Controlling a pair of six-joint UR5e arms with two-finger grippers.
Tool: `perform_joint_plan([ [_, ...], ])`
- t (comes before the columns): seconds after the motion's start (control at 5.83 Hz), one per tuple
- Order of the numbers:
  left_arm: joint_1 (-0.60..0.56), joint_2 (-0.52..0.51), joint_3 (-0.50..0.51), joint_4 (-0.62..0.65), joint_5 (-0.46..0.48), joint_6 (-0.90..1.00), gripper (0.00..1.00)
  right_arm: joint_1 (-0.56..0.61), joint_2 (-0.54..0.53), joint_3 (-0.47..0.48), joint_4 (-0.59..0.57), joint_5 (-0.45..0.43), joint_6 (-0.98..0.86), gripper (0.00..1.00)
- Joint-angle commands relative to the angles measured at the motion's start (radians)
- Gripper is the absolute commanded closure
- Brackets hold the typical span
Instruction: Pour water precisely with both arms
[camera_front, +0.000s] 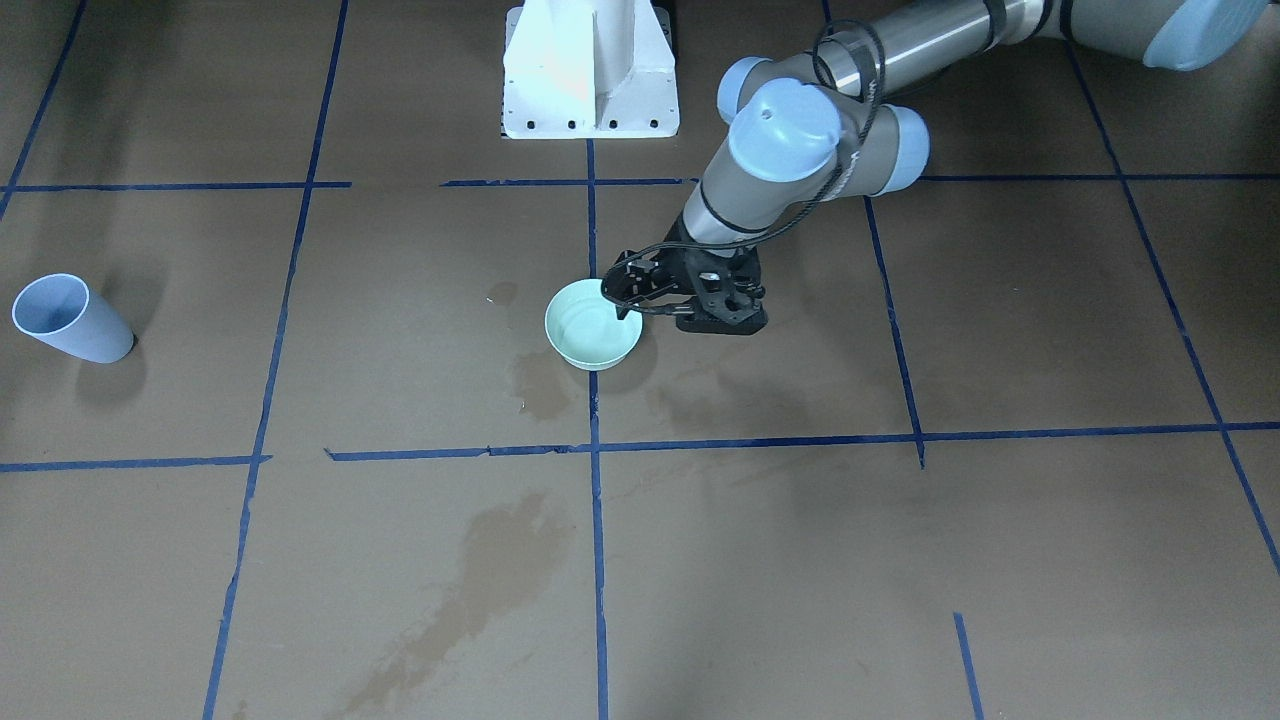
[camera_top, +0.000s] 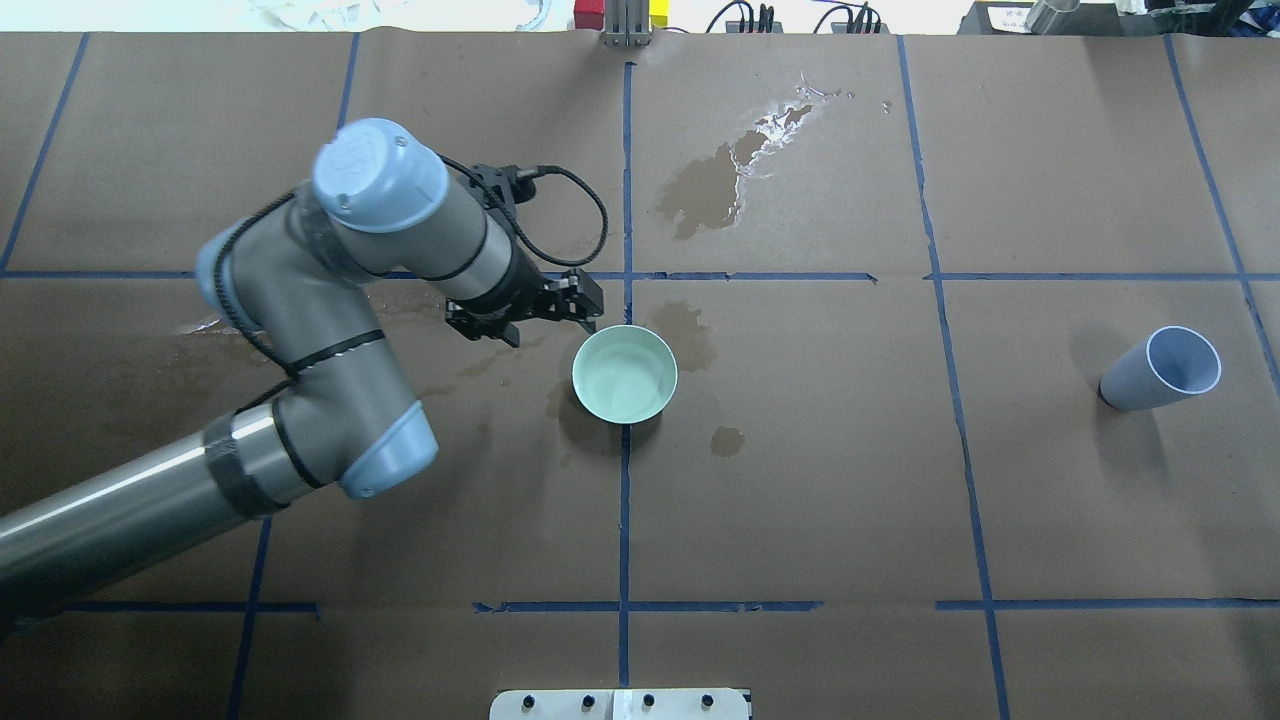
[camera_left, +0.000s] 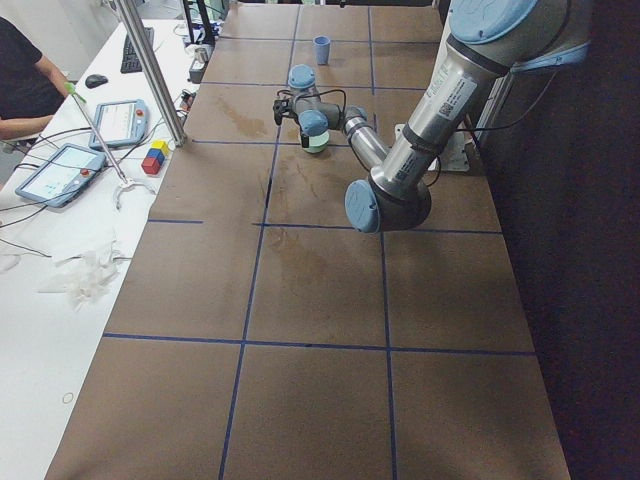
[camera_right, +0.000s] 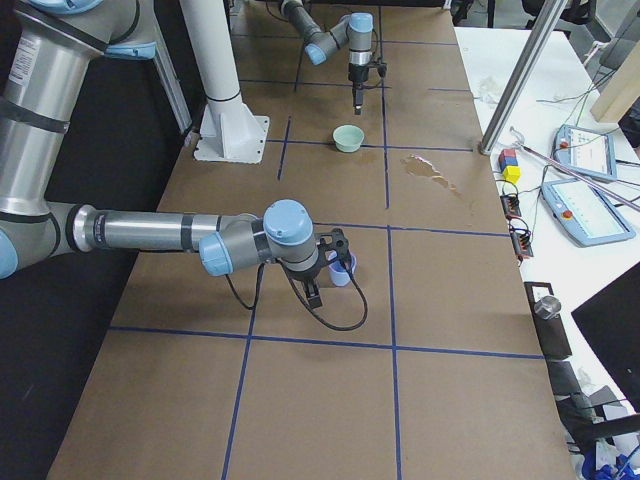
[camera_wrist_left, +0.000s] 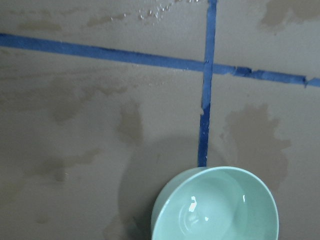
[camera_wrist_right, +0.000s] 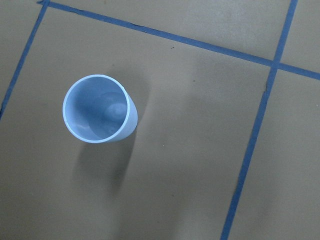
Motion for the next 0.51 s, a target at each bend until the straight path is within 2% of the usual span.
perform_joint_plan([
  [0.0, -0.049, 0.149, -0.183, 0.005, 0.0, -0.006, 0.07, -0.072, -0.015, -0.003, 0.196, -0.016, 0.203, 0.0],
  [0.17, -0.064, 0.187, -0.219, 0.006, 0.0, -0.006, 0.07, -0.164, -0.019, -0.003, 0.3, -0.06, 0.352, 0.0],
  [0.34, -0.08, 0.213, -0.245, 0.006, 0.002, -0.028, 0.04, -0.31, -0.045, -0.009, 0.477, -0.209, 0.537, 0.0],
])
